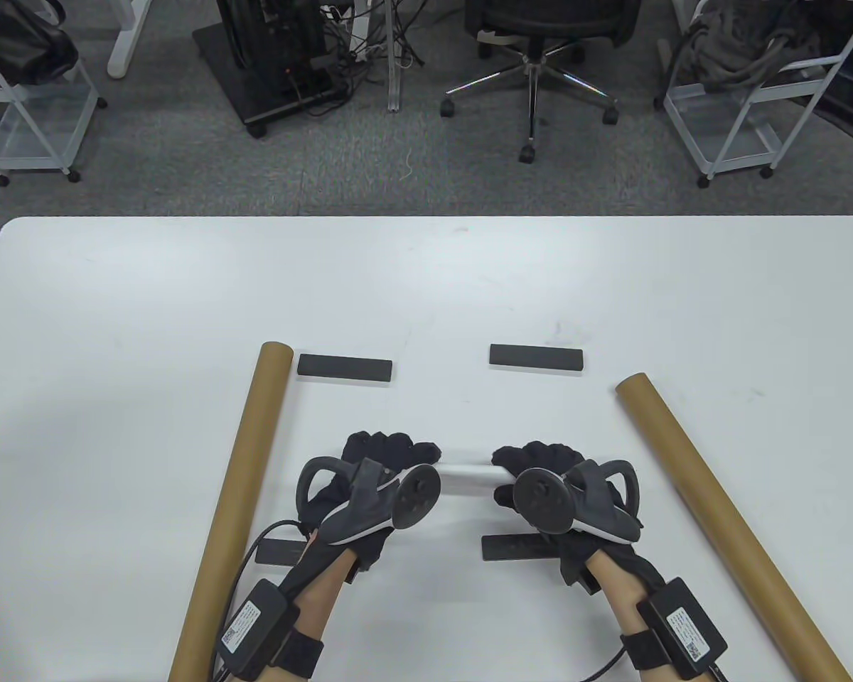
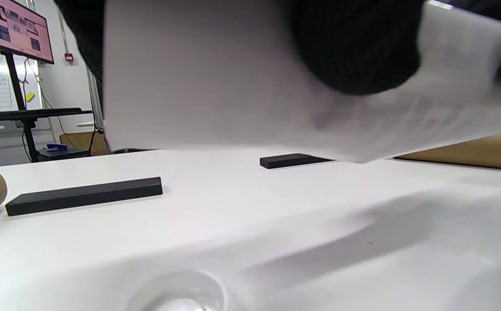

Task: Roll up posters and store in mailing tubes

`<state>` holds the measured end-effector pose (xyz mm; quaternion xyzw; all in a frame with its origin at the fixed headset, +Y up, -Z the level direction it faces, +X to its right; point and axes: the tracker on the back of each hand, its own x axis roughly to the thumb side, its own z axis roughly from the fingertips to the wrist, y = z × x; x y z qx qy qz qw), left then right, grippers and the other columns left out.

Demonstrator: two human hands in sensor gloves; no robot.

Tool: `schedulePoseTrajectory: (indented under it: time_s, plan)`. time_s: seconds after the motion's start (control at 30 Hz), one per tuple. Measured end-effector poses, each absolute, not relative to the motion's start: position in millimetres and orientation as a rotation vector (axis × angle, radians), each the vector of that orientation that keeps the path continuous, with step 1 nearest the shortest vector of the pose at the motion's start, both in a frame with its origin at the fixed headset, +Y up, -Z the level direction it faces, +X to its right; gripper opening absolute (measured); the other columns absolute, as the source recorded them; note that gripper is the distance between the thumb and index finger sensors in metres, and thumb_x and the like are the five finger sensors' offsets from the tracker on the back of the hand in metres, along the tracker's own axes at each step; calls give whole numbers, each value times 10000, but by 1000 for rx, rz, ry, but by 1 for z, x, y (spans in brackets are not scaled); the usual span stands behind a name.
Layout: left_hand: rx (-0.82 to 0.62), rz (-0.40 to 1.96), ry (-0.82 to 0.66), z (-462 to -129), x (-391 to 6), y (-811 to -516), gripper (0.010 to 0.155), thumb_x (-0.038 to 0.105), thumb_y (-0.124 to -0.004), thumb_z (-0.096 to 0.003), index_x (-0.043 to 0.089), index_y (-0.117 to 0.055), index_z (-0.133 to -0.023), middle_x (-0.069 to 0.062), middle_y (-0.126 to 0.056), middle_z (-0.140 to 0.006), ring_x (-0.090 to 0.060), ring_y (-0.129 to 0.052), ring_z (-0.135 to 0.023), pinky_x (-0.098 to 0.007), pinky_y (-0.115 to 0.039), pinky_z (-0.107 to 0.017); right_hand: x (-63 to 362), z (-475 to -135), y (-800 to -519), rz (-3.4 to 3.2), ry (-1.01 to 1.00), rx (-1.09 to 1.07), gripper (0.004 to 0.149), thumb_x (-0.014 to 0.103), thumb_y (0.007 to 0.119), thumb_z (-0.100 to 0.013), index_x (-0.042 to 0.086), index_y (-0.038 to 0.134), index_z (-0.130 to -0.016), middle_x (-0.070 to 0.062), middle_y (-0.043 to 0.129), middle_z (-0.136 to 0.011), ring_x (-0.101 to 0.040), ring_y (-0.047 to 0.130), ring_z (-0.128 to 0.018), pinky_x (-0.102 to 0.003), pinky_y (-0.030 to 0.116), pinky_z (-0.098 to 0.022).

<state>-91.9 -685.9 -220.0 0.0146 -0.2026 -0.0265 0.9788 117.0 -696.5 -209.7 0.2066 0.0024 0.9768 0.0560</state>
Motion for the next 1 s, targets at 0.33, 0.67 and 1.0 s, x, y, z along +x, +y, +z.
schedulePoseTrajectory:
  time_s: [0.33, 0.67, 1.0]
  plan:
    - [17, -91, -409, -219, -89, -689, 477, 506, -761, -464, 423, -818, -931, 28, -779, -999, -251, -855, -860, -566, -677, -800, 117, -211, -700, 2978, 16, 606, 492, 403, 719, -445, 231, 735, -907, -102, 751, -885, -350, 843, -680, -664, 659, -657]
    - [13, -88, -418, -219, -90, -688, 579, 517, -784, -442, 372, -774, -1002, 73, -842, -872, -188, -922, -755, -550, -714, -787, 116, -209, -697, 2988, 12, 623, 569, 401, 734, -433, 182, 692, -956, -69, 762, -792, -322, 849, -629, -657, 668, -656]
    - [11, -78, -412, -220, -91, -688, 673, 532, -795, -427, 348, -703, -1068, 95, -918, -842, -167, -994, -729, -535, -735, -783, 118, -210, -697, 2984, 23, 614, 641, 414, 743, -418, 156, 645, -997, -46, 819, -769, -305, 902, -612, -635, 699, -650]
